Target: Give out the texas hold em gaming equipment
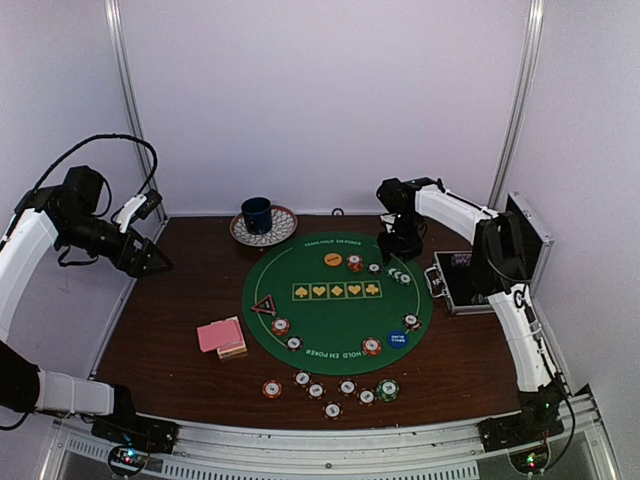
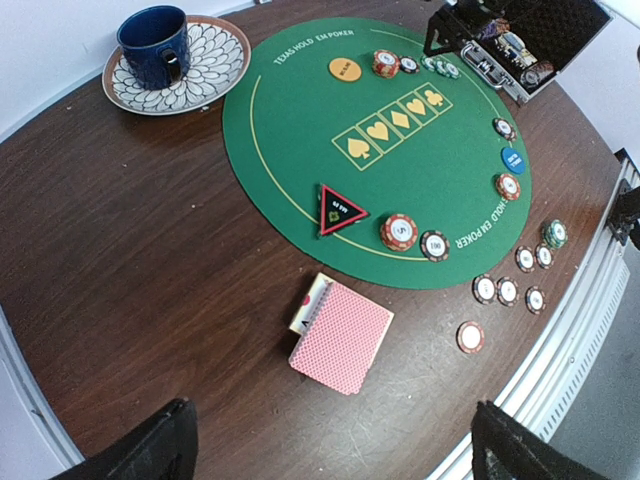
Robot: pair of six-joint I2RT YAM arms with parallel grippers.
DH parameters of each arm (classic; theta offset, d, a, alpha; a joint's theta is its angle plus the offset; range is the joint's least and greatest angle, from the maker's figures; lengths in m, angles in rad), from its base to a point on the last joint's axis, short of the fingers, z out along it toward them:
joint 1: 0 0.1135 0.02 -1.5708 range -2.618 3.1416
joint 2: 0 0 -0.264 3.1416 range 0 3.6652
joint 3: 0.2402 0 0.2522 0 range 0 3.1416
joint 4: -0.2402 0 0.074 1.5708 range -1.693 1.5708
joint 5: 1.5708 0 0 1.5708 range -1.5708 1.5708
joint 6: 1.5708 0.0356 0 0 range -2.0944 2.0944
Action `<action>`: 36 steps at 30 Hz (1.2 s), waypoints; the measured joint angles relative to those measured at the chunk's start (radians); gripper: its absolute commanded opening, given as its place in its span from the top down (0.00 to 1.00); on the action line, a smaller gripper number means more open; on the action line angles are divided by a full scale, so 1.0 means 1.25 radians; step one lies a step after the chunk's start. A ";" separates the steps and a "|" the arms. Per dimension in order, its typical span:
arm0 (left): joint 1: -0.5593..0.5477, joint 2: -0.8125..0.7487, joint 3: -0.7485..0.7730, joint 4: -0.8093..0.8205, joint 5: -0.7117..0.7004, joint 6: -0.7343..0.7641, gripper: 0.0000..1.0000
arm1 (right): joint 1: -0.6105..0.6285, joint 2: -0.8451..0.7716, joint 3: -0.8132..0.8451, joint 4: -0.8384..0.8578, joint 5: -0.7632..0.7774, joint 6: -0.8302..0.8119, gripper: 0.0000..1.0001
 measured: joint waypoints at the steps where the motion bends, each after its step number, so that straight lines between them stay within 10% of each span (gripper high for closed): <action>1: 0.000 0.000 0.000 0.000 0.000 0.000 0.02 | 0.004 -0.033 -0.035 0.003 0.004 -0.001 0.38; 14: 0.000 -0.001 0.000 0.000 0.000 0.000 0.02 | 0.341 -0.648 -0.698 0.136 0.072 0.086 0.17; 22: 0.000 -0.002 -0.005 0.000 0.003 0.000 0.03 | 0.528 -0.664 -0.892 0.146 0.033 0.206 0.14; 36: 0.000 -0.008 -0.019 0.000 0.009 0.000 0.02 | 0.540 -0.630 -0.993 0.236 -0.030 0.291 0.30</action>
